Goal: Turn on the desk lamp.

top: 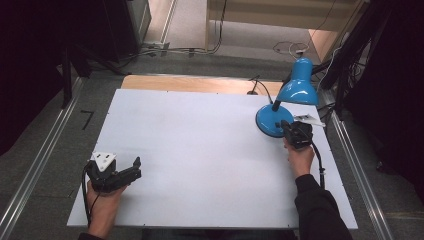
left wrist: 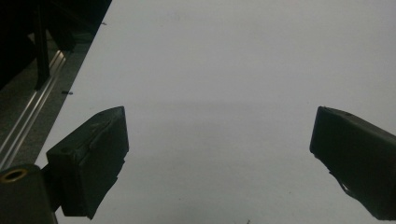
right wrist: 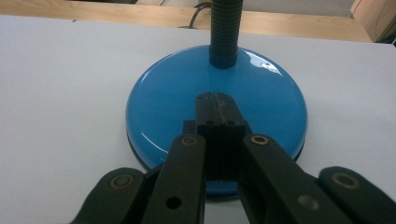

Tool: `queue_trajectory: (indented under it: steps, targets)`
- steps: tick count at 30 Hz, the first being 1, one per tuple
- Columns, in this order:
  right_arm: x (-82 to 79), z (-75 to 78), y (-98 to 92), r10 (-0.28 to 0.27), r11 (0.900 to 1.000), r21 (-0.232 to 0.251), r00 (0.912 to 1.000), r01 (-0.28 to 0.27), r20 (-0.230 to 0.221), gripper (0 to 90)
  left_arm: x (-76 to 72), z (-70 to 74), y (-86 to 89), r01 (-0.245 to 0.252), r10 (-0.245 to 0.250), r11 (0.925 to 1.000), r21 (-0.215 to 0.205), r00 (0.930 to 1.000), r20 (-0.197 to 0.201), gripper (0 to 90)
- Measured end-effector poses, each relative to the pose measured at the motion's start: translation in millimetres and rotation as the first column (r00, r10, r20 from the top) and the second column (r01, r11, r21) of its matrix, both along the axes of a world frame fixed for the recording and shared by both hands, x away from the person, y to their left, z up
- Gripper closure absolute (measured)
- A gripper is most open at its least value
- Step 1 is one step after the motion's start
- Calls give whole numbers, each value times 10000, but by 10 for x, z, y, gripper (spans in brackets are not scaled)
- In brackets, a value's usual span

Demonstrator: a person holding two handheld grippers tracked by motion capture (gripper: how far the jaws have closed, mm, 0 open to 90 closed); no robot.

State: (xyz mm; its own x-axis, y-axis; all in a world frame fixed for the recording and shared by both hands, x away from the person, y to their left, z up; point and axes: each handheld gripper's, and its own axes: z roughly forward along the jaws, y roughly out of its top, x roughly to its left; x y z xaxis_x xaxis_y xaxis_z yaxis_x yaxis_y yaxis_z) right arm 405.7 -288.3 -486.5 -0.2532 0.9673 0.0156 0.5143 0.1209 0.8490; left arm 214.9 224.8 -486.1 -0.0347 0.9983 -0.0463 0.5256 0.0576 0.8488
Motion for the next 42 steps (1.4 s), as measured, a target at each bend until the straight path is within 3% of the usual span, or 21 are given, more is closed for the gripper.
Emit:
queue_trajectory:
  steps: [11,42]
  targets:
    - [98,-67,57,-73,10000,-44,9999,73,85,877,4,-9,16,-75,75,10000,-26,10000,-26,54]
    - [137,-106,62,-117,9999,-127,9996,114,-254,877,5,-16,11,-83,83,10000,-9,9999,-69,54]
